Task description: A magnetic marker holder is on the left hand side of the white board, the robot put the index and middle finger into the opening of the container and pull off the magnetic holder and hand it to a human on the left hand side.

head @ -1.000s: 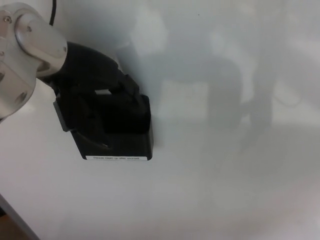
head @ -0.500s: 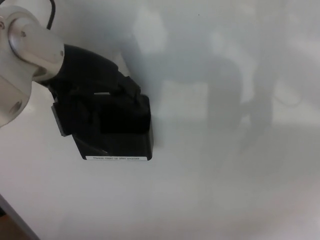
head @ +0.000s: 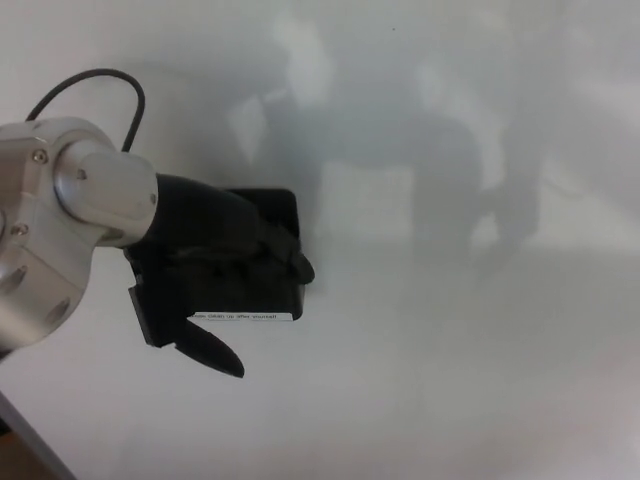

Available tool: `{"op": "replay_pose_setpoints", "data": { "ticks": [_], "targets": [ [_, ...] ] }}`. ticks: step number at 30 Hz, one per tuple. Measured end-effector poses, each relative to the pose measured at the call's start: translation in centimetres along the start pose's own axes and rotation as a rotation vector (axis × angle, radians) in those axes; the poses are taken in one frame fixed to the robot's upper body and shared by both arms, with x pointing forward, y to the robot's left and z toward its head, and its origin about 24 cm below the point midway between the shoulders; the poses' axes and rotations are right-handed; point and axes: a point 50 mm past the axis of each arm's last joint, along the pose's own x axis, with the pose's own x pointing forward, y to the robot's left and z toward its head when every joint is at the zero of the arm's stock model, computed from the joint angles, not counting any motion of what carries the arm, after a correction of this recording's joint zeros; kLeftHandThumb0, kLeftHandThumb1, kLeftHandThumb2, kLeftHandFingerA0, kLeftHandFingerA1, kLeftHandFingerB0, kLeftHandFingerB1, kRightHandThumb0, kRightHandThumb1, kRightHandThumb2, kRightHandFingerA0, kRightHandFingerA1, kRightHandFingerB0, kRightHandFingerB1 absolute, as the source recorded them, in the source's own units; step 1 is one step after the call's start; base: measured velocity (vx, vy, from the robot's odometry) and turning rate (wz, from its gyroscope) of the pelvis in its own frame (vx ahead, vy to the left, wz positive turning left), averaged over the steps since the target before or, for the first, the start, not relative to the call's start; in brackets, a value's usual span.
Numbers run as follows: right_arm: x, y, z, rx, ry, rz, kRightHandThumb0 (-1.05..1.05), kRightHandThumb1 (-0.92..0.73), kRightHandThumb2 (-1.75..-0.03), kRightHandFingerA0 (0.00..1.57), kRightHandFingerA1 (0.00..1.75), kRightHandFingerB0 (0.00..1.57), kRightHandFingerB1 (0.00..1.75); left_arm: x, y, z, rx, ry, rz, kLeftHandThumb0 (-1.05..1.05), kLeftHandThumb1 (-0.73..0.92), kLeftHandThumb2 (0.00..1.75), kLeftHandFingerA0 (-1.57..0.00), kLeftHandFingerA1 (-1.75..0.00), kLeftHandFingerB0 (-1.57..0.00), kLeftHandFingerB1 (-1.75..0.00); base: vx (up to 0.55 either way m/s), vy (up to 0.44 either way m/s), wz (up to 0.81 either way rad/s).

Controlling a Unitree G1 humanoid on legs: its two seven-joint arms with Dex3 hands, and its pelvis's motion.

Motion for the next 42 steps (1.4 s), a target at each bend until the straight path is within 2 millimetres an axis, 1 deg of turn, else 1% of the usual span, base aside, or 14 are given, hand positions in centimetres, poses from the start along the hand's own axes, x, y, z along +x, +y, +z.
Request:
{"op": "replay_pose_setpoints", "data": {
  "ticks": [1, 2, 3, 4, 5, 12, 13, 17, 27, 30, 34, 35, 40, 42],
  "targets": [
    [0.0, 0.0, 0.0, -0.004, -0.002, 0.001, -0.67, -0.8, -0.64, 0.66, 0.48, 0.28, 0.31, 0.1, -0.1, -0.1, -0.003, 0.0, -0.001, -0.68, 0.4, 0.84, -0.04, -0.24, -0.05, -0.15, 0.0, 0.0, 0.0],
    [0.0, 0.0, 0.0, -0.009, -0.004, 0.002, -0.66, -0.8, -0.64, 0.67, 0.49, 0.29, 0.31, 0.2, -0.1, -0.1, -0.008, 0.002, -0.003, -0.79, 0.48, 0.56, -0.08, -0.31, 0.0, -0.25, 0.0, 0.0, 0.0],
    [0.0, 0.0, 0.0, -0.015, -0.006, 0.003, -0.67, -0.81, -0.65, 0.66, 0.48, 0.28, 0.31, 0.3, -0.2, -0.2, -0.012, 0.004, -0.004, -0.7, 0.41, 0.84, -0.03, -0.2, -0.04, -0.14, 0.0, 0.0, 0.0],
    [0.0, -0.1, 0.0, -0.021, -0.009, 0.004, -0.67, -0.81, -0.65, 0.66, 0.48, 0.28, 0.31, 0.3, -0.3, -0.3, -0.015, 0.008, -0.004, -0.7, 0.41, 0.84, -0.03, -0.2, -0.04, -0.14, 0.0, 0.0, 0.0],
    [0.0, -0.1, 0.0, -0.024, -0.01, 0.005, -0.67, -0.81, -0.65, 0.66, 0.48, 0.28, 0.31, 0.4, -0.3, -0.3, -0.016, 0.011, -0.005, -0.77, 0.35, 0.73, -0.1, -0.42, -0.02, -0.16, 0.0, 0.0, 0.0],
    [-0.1, -0.1, 0.0, -0.041, -0.015, 0.006, -0.66, -0.8, -0.64, 0.65, 0.48, 0.3, 0.31, 0.1, -0.3, -0.8, -0.004, 0.054, 0.008, -0.82, 0.48, 0.55, -0.13, -0.31, -0.03, -0.23, 0.0, 0.0, 0.0],
    [-0.1, -0.1, 0.0, -0.041, -0.015, 0.005, -0.67, -0.8, -0.65, 0.64, 0.48, 0.3, 0.31, -0.1, -0.2, -0.9, 0.004, 0.069, 0.02, -0.76, 0.44, 0.86, -0.02, -0.09, -0.05, -0.11, 0.0, 0.0, 0.0],
    [-0.1, -0.1, 0.0, -0.047, -0.02, 0.004, -0.66, -0.8, -0.64, 0.62, 0.48, 0.29, 0.31, -1.8, 0.4, -0.3, 0.04, 0.092, 0.067, -0.72, 0.43, 0.86, -0.04, -0.26, -0.06, -0.12, 0.0, 0.0, 0.0],
    [-0.2, -0.3, -0.1, -0.06, -0.021, 0.002, -0.67, -0.8, -0.65, 0.65, 0.48, 0.29, 0.31, -6.1, 2.1, 1.9, 0.086, 0.08, 0.196, -0.79, 0.46, 0.88, -0.03, -0.09, -0.07, -0.09, 0.0, 0.0, 0.0],
    [-0.2, -0.3, -0.1, -0.061, -0.021, 0.001, -0.66, -0.8, -0.64, 0.63, 0.48, 0.28, 0.31, -6.2, 2.1, 2.0, 0.084, 0.09, 0.186, -0.68, 0.38, 0.84, -0.01, -0.4, -0.02, -0.18, 0.0, 0.0, 0.0],
    [-0.2, -0.3, -0.1, -0.061, -0.02, 0.002, -0.66, -0.8, -0.64, 0.65, 0.49, 0.3, 0.31, -5.9, 2.0, 1.7, 0.065, 0.11, 0.162, -0.78, 0.4, 0.76, -0.1, -0.38, -0.08, -0.19, 0.0, 0.0, 0.0],
    [-0.2, -0.2, -0.2, -0.061, -0.02, 0.002, -0.68, -0.81, -0.65, 0.65, 0.49, 0.29, 0.31, -5.7, 1.9, 1.5, 0.056, 0.116, 0.151, -0.78, 0.47, 0.55, -0.15, -0.3, -0.04, -0.22, 0.0, 0.0, 0.0],
    [-0.2, -0.3, -0.1, -0.062, -0.022, 0.0, -0.66, -0.79, -0.64, 0.64, 0.48, 0.29, 0.31, -4.7, 1.8, 0.7, 0.014, 0.13, 0.115, -0.79, 0.47, 0.56, -0.25, -0.35, -0.02, -0.23, 0.0, 0.0, 0.0],
    [-0.1, -0.3, -0.1, -0.061, -0.023, -0.002, -0.65, -0.8, -0.64, 0.66, 0.48, 0.28, 0.31, -4.3, 1.8, 0.4, -0.002, 0.135, 0.105, -0.73, 0.39, 0.81, -0.3, -0.49, -0.03, -0.15, 0.0, 0.0, 0.0]
  ]
}}
